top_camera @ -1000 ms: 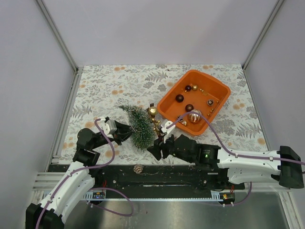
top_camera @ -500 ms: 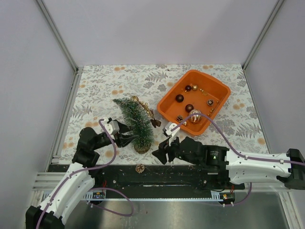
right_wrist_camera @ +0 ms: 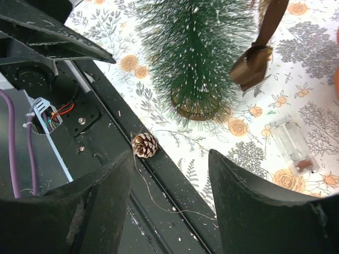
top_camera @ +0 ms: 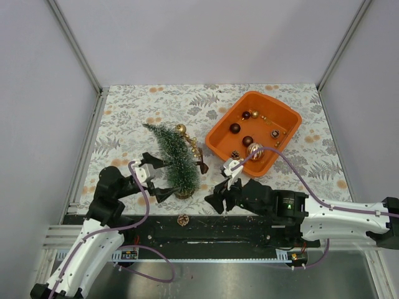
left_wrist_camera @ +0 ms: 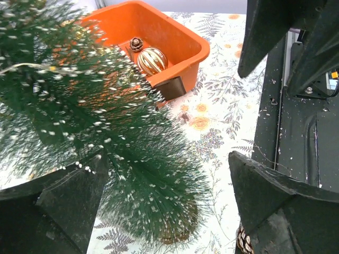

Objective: Decorate the small christmas tree

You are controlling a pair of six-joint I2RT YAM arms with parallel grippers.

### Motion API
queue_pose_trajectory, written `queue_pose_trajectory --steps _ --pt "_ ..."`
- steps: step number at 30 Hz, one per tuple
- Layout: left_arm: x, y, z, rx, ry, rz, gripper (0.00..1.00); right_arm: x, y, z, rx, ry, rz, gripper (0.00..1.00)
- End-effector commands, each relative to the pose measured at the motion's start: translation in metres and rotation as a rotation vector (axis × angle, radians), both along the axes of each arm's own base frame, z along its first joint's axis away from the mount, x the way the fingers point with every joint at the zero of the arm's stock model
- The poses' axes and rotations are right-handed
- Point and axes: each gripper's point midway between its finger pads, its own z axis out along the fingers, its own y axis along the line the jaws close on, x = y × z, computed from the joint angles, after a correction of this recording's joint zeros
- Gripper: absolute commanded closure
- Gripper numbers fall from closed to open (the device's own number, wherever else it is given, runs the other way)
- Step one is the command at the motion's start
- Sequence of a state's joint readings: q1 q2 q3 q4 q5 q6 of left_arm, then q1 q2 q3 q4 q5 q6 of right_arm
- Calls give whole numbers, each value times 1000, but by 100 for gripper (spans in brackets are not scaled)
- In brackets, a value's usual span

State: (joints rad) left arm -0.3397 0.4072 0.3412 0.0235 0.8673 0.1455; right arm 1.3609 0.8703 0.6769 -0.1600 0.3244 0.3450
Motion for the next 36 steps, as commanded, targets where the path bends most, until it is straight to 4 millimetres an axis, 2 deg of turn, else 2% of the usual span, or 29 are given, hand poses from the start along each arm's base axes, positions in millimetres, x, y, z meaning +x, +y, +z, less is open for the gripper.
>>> queue_pose_trajectory --steps 1,7,8,9,10,15,20,26,30,36 --pt "-10 4 19 43 -78 -25 1 10 -10 32 81 -33 -77 32" --pt "-20 9 25 84 -111 -30 1 14 -23 41 99 -47 -117 22" --pt "-23 10 23 95 -110 -38 1 14 -24 41 95 -49 -116 17" --pt "-25 10 25 100 -112 -46 1 15 -24 42 94 -49 -121 2" --pt "-28 11 24 109 -107 -52 1 15 -25 43 90 -52 -125 1" --pt "-47 11 20 136 -118 -131 1 18 -28 46 92 -66 -140 1" --pt "-60 10 37 124 -188 -184 1 19 -31 48 97 -69 -149 0" --pt "-55 7 68 104 -242 -184 1 20 -32 49 100 -72 -158 1" --pt "-52 6 81 99 -260 -187 1 21 -33 52 101 -77 -160 1" --pt "-57 5 100 75 -311 -196 1 21 -32 53 98 -80 -160 1"
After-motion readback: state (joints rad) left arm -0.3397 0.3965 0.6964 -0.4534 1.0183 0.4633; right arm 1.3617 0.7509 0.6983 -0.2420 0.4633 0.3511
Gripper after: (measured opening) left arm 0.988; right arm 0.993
